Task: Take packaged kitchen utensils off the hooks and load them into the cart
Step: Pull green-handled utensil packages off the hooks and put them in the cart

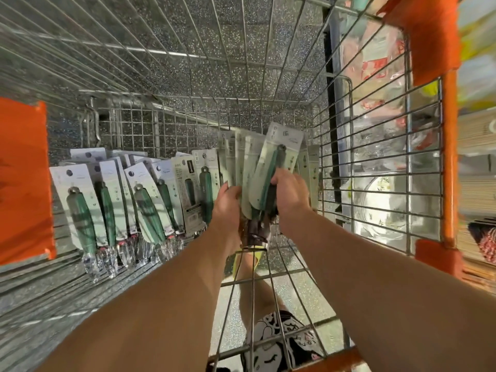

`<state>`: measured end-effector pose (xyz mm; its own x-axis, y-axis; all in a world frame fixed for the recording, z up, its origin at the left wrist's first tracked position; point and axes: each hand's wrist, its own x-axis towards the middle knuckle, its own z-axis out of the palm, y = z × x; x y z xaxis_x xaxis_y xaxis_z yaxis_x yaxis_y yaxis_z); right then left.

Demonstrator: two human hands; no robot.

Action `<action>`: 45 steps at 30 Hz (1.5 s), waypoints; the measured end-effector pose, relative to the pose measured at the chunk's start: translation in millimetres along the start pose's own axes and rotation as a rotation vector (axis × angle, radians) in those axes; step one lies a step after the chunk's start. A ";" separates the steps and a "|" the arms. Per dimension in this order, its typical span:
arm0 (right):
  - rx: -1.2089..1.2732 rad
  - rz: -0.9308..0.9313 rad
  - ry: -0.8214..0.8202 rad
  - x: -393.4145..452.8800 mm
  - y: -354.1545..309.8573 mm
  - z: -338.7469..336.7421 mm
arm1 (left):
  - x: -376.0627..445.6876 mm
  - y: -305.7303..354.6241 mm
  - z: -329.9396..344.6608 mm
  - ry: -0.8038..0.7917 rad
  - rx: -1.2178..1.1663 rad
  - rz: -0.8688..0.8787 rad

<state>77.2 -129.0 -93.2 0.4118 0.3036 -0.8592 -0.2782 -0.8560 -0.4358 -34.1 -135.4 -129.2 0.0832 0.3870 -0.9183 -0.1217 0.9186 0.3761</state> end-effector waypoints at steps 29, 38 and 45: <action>0.154 -0.519 0.078 -260.6 -126.5 -88.3 | -226.6 131.7 39.1 -0.559 0.206 0.457; 0.330 -0.735 0.260 -373.7 -138.3 -198.4 | -350.6 151.7 129.5 -0.735 0.290 0.707; 0.398 -0.812 0.597 -453.2 -104.3 -275.3 | -443.1 113.2 196.1 -0.992 0.418 0.768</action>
<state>158.5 -292.6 415.3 0.9262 0.3735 -0.0526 0.0506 -0.2612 -0.9640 109.2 -187.1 344.5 0.8360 0.5470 -0.0434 -0.1655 0.3267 0.9305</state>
